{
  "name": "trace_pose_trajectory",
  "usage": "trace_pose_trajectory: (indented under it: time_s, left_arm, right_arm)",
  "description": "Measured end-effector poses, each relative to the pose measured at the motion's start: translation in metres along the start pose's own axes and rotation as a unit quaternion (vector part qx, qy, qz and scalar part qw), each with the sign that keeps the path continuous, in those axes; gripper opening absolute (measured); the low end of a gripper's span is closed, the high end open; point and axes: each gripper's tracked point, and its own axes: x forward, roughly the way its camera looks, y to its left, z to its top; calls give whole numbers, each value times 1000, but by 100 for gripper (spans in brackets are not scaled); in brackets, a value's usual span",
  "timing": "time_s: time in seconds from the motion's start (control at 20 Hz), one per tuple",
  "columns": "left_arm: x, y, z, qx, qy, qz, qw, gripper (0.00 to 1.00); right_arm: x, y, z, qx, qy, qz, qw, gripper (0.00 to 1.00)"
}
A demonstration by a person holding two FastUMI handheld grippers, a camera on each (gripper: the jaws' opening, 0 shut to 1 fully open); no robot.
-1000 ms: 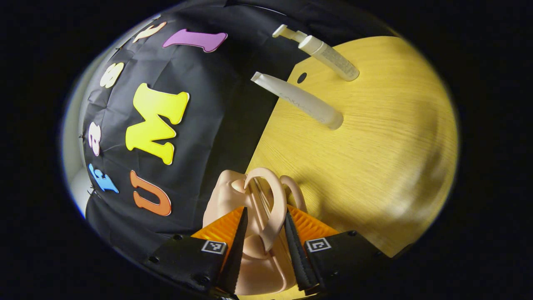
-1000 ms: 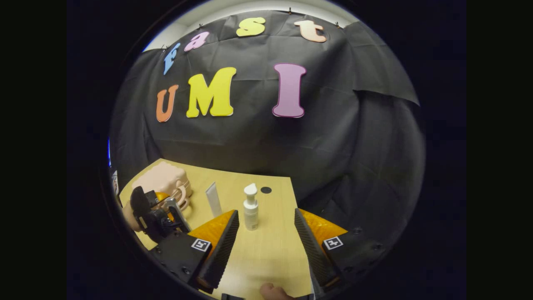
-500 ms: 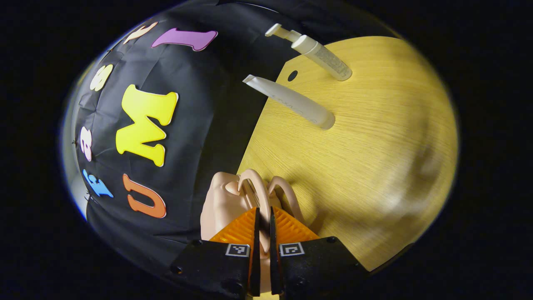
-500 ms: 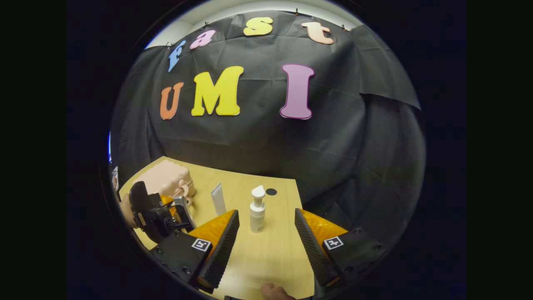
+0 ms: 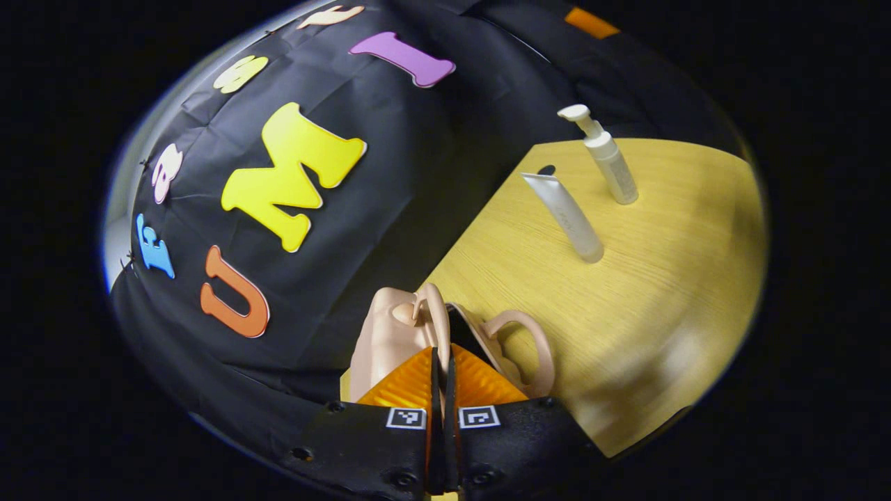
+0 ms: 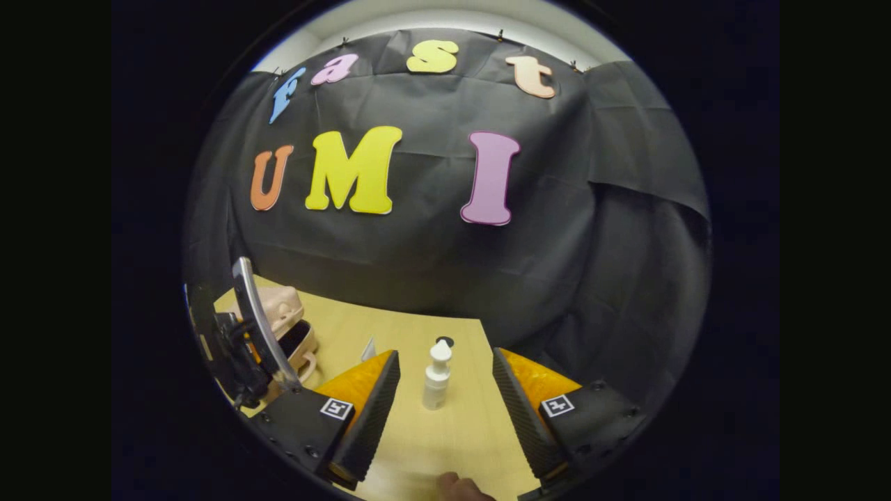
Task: First open the suitcase, pack the skin care products into it, and then close the suitcase.
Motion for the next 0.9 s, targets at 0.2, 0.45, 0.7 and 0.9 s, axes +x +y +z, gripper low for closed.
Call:
trace_pose_trajectory:
  time_s: [0.2,0.45,0.7,0.9]
  left_arm:
    - [-22,54,-2,-70,-20,7,997,3]
    - [-36,143,-26,-176,-38,24,983,3]
    - [-34,241,-102,-197,-18,89,976,2]
    - [-17,284,-172,-195,-2,128,972,3]
  right_arm:
    - [-6,23,17,-4,-12,-9,1000,78]
    - [-8,68,32,3,-13,-5,1000,79]
    - [-10,109,33,2,-4,-7,1000,79]
    - [-13,139,33,-1,3,-5,1000,79]
